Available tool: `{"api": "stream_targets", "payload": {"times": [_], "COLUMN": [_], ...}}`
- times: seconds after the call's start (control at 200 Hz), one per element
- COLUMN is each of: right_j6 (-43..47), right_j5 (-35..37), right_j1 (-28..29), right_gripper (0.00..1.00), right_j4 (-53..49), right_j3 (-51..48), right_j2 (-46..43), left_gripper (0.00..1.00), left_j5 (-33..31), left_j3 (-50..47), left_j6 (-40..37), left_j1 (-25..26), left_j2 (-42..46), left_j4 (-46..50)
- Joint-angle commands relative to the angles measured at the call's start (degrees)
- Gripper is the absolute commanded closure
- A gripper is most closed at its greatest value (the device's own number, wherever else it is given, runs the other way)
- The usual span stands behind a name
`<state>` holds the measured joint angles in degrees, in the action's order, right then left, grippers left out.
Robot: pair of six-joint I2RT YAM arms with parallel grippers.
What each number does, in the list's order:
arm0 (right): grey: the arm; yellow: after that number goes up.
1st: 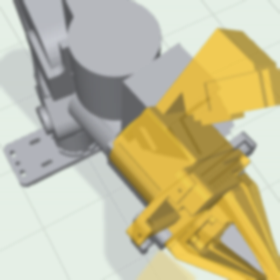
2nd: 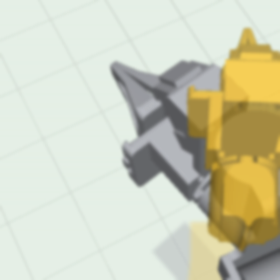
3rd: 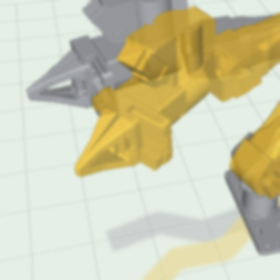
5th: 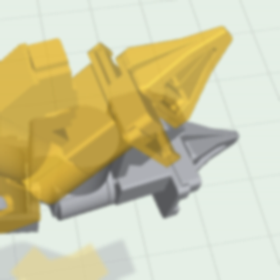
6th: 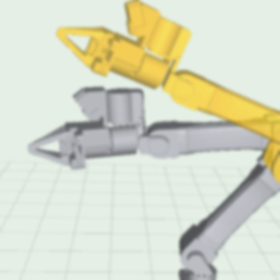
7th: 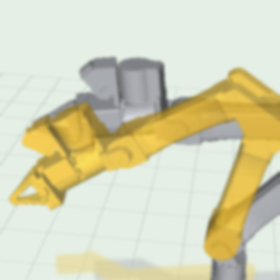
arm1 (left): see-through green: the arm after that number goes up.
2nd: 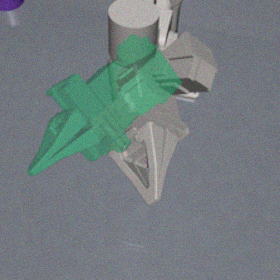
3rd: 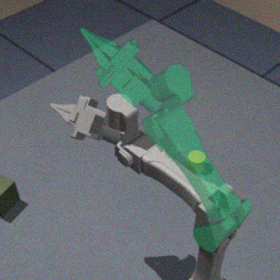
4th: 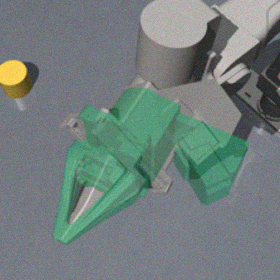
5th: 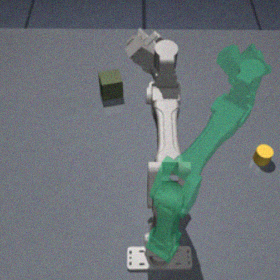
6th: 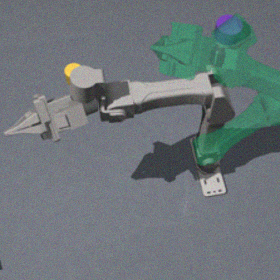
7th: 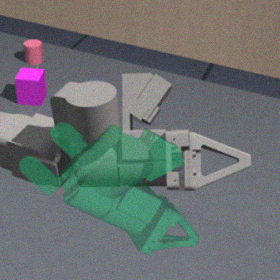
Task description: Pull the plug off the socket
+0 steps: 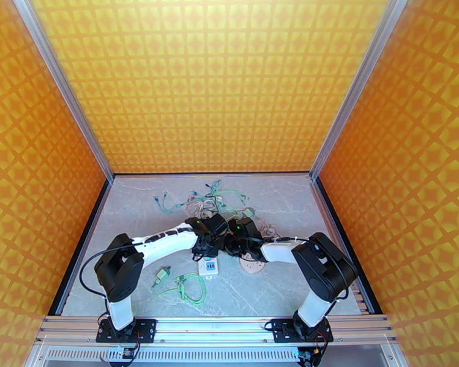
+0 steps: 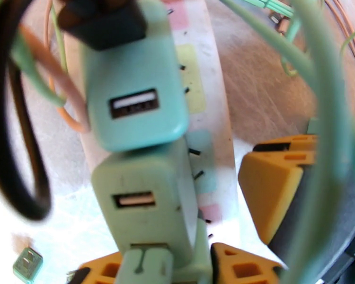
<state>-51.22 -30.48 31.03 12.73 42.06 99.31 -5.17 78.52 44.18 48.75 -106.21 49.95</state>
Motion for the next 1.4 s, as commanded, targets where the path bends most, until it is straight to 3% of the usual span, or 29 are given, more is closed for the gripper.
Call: {"api": "stream_targets", "payload": {"times": [0.0,0.505,0.76,0.895,1.105,1.395], "right_j6": [1.06,-6.81,-8.59,-6.81,-11.64,-3.85], "right_j5": [-3.00,-10.88,-11.63,-10.16,-9.25,-5.95], "right_j1": [-0.18,1.18,1.96,4.83,7.54,5.69], "right_gripper": [0.76,0.78,0.81,0.82,0.82,0.81], "right_j4": [-0.32,15.23,18.36,14.05,21.89,7.74], "right_j3": [0.55,-5.30,-4.53,-2.42,-2.99,2.54], "right_j2": [-0.76,4.02,6.16,6.33,9.14,4.64], "left_gripper": [0.73,0.73,0.72,0.71,0.68,0.61], "left_j5": [-2.30,1.03,0.98,1.04,1.01,1.08], "left_j3": [0.60,-1.55,-0.58,-1.12,-2.79,-1.86], "left_j6": [-0.36,-7.05,-6.25,-7.80,-7.66,-5.76], "left_j1": [-0.67,-0.45,-0.61,-0.74,-1.56,-2.00], "left_j2": [-1.04,-0.93,-0.97,-0.13,1.85,2.59], "left_j4": [0.00,0.74,2.60,2.43,2.53,2.17]}}
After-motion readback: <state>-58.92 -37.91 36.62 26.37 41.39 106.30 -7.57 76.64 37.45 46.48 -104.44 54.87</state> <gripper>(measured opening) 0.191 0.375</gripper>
